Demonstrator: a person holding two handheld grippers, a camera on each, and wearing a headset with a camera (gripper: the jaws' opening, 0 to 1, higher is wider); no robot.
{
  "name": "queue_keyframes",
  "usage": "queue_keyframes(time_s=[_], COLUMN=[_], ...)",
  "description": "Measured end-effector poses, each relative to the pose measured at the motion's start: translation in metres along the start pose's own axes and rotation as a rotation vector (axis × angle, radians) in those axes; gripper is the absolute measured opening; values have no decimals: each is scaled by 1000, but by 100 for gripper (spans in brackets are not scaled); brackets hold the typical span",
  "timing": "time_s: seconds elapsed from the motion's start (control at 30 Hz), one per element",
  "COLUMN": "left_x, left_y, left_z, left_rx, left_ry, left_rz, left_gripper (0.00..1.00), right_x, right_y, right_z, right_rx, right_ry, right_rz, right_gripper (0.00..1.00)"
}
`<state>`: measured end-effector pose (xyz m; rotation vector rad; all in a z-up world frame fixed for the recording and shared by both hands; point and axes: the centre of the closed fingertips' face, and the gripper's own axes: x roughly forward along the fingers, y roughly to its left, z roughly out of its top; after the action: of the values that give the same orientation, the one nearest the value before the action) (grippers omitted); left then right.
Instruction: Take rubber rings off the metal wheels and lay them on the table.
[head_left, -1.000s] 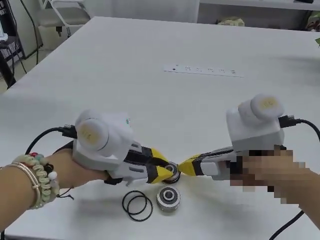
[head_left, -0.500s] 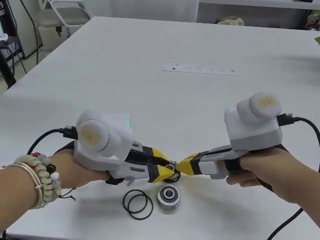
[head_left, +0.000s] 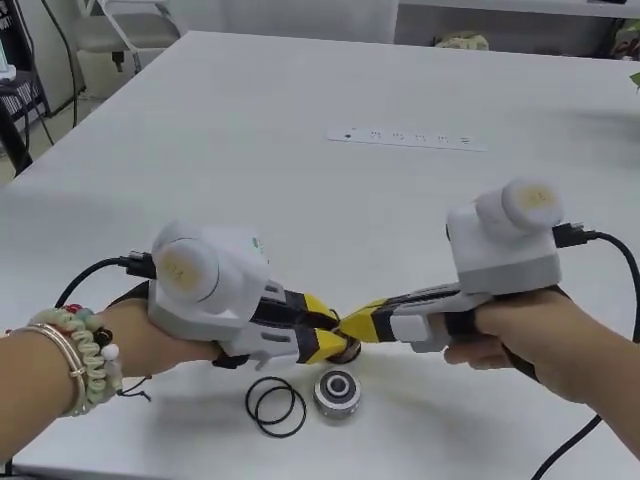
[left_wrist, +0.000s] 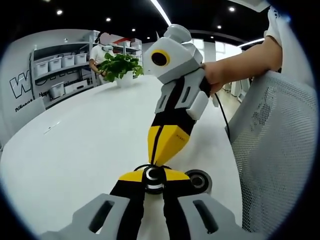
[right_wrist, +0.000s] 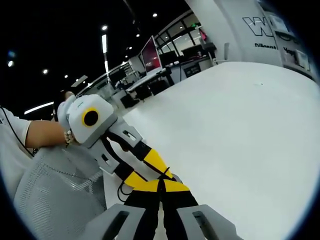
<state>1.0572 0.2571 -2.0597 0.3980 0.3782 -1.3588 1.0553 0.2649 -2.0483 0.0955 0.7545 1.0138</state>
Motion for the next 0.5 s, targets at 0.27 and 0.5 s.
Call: queue_keyframes(time_s=[0.27, 0.5], left_x=[1, 3], left_y=[1, 1], left_z=[0, 2], left_rx=[-26, -14], left_ry=[6, 48], left_rz=[18, 19], left_gripper=[8, 8], right_x=[2, 3], right_y=[-5, -13], right_z=[-6, -8], right_rx=[-58, -71], right_ry=[29, 55], right_rz=[-30, -100], right_gripper=[0, 0])
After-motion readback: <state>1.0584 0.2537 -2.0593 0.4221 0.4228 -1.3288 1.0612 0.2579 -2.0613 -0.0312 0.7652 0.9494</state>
